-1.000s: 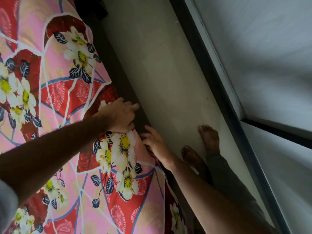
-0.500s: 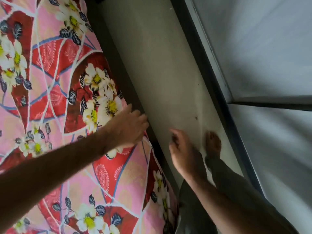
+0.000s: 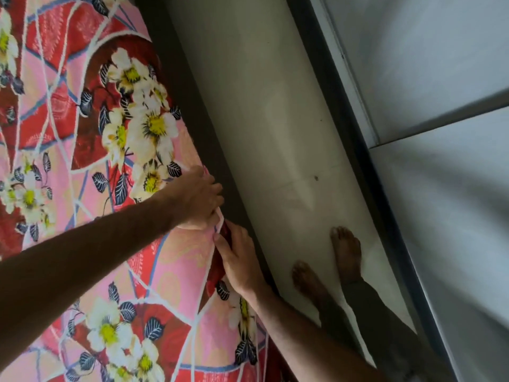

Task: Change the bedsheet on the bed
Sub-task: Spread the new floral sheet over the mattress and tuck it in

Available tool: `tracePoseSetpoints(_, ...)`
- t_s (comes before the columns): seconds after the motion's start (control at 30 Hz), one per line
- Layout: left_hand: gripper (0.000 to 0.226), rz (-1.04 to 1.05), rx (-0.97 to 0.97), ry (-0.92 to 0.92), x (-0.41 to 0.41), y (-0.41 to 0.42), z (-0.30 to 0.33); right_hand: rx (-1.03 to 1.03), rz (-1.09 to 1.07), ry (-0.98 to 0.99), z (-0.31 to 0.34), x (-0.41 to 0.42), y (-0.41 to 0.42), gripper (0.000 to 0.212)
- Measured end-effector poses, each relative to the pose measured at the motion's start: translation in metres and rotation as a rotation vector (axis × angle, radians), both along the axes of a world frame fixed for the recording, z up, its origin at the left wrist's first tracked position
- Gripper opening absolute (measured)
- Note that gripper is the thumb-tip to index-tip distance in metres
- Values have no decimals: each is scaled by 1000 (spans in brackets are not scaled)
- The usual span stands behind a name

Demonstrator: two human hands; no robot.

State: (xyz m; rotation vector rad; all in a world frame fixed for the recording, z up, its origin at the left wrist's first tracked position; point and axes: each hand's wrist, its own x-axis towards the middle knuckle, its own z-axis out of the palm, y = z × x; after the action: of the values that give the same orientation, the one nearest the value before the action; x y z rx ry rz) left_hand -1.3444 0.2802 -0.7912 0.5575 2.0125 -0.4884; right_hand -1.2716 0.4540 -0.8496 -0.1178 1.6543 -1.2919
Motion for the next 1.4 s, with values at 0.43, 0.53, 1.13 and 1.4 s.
tracePoseSetpoints(0.43,53,12,41,-69,-7,-1,-28,197,547,12,2,-31,-4,44)
tracePoseSetpoints(0.53,49,38,62,-26,-7,0,-29,329,557,464,3,-46,-2,46)
tracePoseSetpoints(1.13,69,-15,77,40,104,109,48,144,72,230,33,56,155,50)
tracePoseSetpoints(1.4,64,121,193,151,169,128,32,3,77,166,46,138,143,69)
